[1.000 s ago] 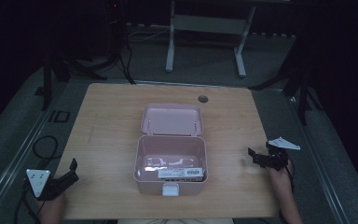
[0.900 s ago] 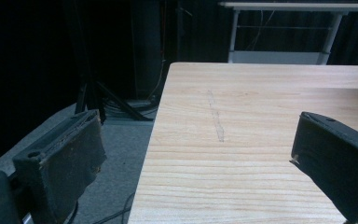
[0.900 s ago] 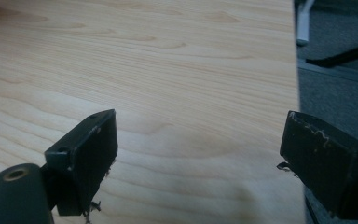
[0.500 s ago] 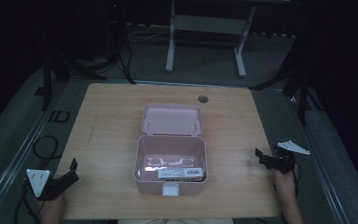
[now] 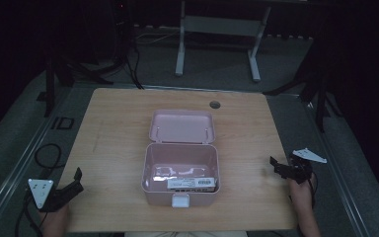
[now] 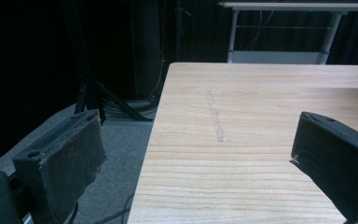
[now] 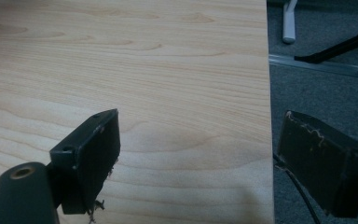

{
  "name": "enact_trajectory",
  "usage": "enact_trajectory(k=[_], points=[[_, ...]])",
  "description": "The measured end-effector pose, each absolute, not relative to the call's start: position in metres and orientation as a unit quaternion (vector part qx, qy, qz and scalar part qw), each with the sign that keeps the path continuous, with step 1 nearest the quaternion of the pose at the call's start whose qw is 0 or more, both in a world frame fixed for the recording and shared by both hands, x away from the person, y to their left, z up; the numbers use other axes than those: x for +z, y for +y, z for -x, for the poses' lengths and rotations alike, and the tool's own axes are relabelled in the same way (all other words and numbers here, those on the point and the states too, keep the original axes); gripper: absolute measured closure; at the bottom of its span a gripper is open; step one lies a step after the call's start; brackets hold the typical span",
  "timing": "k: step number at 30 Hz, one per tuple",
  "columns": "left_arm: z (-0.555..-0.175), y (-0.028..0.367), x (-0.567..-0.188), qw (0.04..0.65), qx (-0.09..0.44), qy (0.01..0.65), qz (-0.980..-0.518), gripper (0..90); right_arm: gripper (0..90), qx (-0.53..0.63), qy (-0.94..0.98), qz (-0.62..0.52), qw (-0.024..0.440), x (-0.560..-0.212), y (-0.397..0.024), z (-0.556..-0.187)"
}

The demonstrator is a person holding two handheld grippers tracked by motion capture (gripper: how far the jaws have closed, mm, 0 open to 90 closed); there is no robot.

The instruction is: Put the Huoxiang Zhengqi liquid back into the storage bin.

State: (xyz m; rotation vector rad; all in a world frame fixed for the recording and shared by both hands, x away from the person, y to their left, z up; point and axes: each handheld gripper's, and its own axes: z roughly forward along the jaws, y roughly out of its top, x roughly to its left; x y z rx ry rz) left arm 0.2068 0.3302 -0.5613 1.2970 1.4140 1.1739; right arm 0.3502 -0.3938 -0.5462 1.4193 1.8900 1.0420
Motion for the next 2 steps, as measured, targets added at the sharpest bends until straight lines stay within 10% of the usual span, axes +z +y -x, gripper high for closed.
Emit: enact_trajectory(k=[2], points=[[-0.2068,0.3302,-0.5613,0.432,0.471,0.566,-0.520,2.7,12.8,0.385,0.704,-0.530,0.275,-0.5468,-0.3940,-0.3506]])
